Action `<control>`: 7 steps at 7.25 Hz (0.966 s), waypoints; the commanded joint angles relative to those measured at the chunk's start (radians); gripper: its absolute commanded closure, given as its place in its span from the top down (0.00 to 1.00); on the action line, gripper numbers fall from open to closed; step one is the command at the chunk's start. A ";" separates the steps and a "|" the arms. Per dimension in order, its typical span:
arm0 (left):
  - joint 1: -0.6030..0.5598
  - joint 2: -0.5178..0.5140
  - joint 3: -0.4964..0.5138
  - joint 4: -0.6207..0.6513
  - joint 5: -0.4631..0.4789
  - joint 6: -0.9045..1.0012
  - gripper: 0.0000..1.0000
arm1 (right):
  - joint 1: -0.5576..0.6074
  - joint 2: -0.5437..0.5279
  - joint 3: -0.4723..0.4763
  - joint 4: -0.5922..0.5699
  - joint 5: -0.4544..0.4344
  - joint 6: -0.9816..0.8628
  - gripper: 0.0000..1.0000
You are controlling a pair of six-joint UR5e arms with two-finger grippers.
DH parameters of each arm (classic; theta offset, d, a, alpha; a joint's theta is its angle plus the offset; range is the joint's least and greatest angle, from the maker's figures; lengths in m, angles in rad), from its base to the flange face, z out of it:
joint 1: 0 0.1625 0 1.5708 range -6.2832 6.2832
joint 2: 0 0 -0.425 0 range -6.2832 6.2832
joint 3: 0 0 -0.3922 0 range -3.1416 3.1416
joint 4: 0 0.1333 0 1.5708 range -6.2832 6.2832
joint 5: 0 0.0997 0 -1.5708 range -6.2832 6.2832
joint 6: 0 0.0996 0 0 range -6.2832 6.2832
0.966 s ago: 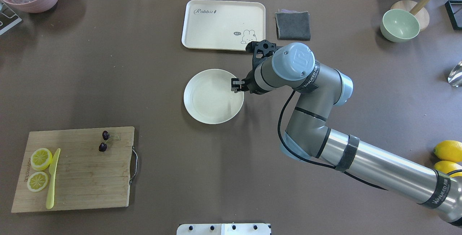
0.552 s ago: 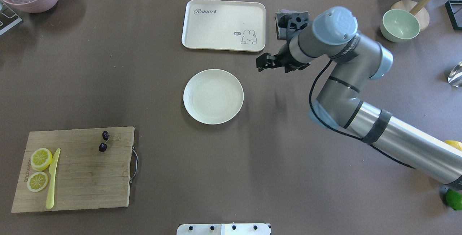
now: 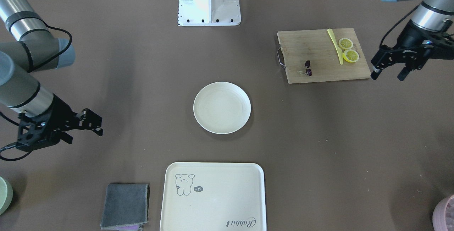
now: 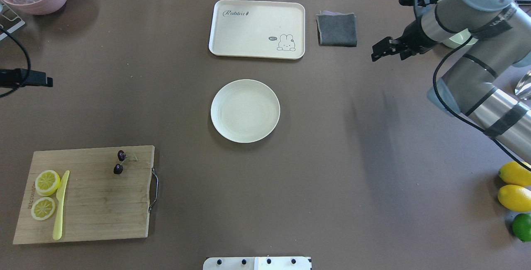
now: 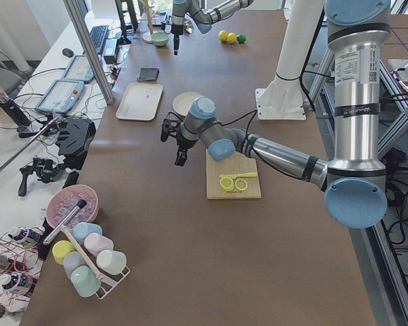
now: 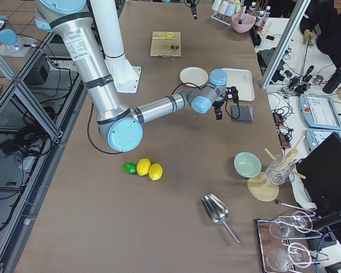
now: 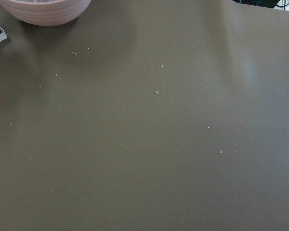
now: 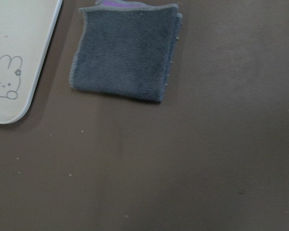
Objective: Place red cherry on plate
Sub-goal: 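Open the right gripper and withdraw it while the left arm reaches out, then grasp the dark cherries on the cutting board with the left gripper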
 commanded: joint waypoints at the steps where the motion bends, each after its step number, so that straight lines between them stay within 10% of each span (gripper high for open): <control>1: 0.171 -0.043 -0.121 0.250 0.112 -0.006 0.98 | 0.056 -0.049 -0.004 0.001 0.036 -0.054 1.00; 7: 0.503 -0.044 0.011 0.037 0.282 -0.164 0.97 | 0.110 -0.100 -0.013 -0.008 0.058 -0.166 1.00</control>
